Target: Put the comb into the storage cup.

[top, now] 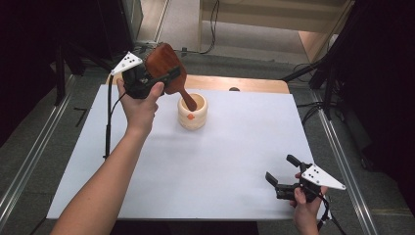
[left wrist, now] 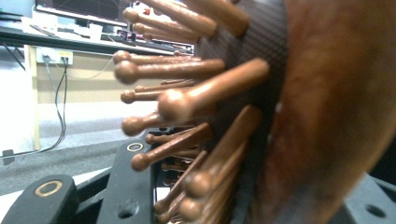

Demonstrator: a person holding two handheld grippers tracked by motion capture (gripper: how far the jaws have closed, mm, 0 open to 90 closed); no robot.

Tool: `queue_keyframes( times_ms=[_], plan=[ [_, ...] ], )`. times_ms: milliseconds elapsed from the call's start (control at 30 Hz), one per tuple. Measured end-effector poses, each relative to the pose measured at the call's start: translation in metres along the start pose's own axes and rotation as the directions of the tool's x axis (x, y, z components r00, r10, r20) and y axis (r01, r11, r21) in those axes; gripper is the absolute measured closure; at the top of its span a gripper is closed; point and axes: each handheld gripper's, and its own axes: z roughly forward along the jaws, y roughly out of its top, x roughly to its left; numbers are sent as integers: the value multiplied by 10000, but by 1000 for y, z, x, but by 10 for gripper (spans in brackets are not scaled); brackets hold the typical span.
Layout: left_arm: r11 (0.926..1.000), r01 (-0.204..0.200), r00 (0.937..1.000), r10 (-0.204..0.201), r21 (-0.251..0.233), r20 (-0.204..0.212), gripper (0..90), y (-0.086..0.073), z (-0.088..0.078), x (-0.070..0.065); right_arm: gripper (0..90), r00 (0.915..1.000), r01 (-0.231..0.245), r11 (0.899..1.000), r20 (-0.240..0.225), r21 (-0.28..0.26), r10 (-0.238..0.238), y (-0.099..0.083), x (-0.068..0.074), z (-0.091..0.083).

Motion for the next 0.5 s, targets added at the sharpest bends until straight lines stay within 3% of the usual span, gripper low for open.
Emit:
queue_keyframes(
  times_ms=[233, 500],
  plan=[
    [9999, 139, 9997, -141, -86, -203, 541, -4, 8, 6, 0, 10000, -52, 10000, 0, -20, 52, 0, 0, 0],
    [10000, 36, 9976, -36, 9, -693, 540, -9, 15, 13, 0, 10000, -96, 10000, -9, -26, 96, 0, 0, 0]
  ],
)
